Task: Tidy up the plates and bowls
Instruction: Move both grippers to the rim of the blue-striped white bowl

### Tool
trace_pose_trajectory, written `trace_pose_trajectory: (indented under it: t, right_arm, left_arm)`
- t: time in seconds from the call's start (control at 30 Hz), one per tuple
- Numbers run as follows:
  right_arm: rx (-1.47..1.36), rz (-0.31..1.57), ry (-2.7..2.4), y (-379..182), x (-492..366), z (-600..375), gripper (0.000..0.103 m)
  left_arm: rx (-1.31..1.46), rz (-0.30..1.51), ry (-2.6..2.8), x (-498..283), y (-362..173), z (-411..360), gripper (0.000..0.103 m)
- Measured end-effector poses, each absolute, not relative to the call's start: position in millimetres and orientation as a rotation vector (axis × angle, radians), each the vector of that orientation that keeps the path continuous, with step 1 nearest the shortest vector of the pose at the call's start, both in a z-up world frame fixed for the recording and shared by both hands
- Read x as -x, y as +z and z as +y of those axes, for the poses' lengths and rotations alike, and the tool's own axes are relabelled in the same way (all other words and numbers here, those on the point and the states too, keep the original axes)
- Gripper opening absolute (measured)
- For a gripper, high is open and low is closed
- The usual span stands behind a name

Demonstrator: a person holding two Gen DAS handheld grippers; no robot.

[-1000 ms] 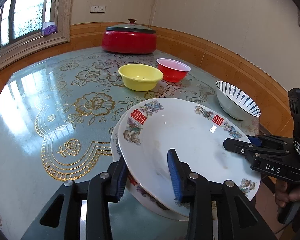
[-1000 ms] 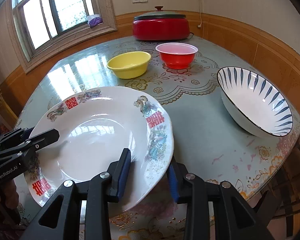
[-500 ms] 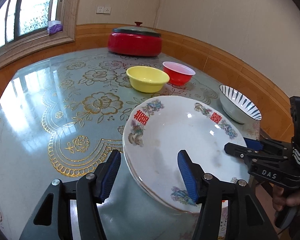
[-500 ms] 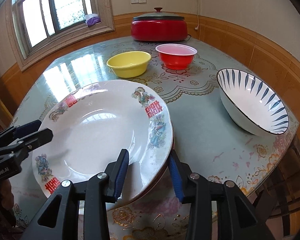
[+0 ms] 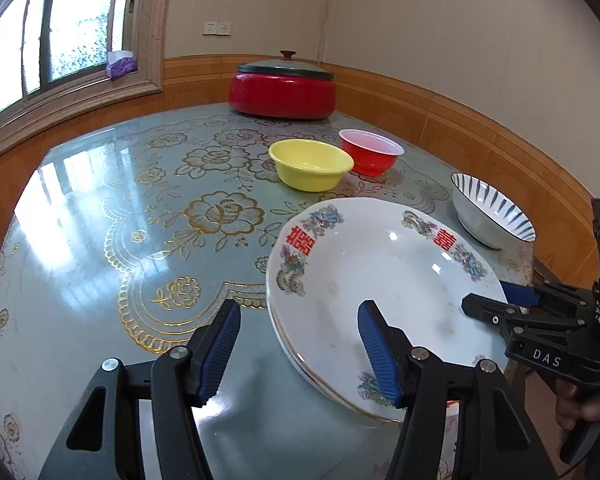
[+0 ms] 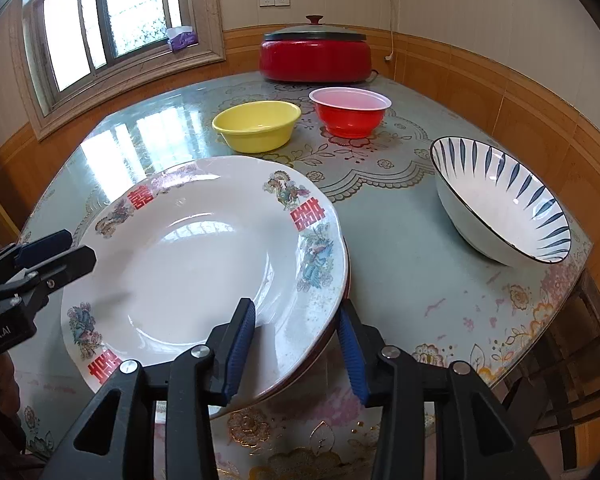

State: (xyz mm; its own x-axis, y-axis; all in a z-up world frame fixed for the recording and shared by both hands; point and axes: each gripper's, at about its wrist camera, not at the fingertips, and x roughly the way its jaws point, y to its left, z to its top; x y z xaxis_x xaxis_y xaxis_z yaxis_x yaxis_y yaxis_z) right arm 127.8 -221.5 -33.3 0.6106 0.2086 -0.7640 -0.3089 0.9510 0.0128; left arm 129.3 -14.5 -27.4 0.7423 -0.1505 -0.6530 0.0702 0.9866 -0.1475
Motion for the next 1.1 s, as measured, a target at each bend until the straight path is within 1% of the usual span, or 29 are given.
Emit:
trace_pose_trajectory:
  t: [0.2, 0.53, 0.67, 0.8, 1.1]
  right_arm:
    - [0.094, 0.872, 0.296, -32.7, -126.5, -224.3, 0.043]
    - [0.038, 0.853, 0.287, -21.0, -115.4, -237.7, 0.043]
    - [0.003, 0.840, 0.282, -11.8, -112.9, -251.7, 0.044]
    - [-0.026, 0.806, 0.266, 2.5, -118.3, -274.6, 0.044]
    - [-0.134, 0.729, 0.184, 42.1, -166.5, -373.7, 0.044]
  left_arm:
    - [0.132, 0.693, -0.114, -126.3, -14.1, -11.4, 0.067]
    - [0.101, 0.665, -0.193, -128.6, 6.0, -32.2, 0.067]
    - [0.084, 0.658, -0.236, -132.1, 13.0, -46.3, 0.071]
    - [0.071, 0.640, -0.272, -135.2, 24.3, -63.2, 0.074]
    - [0.034, 0.665, -0.333, -165.4, 36.4, -121.2, 0.075]
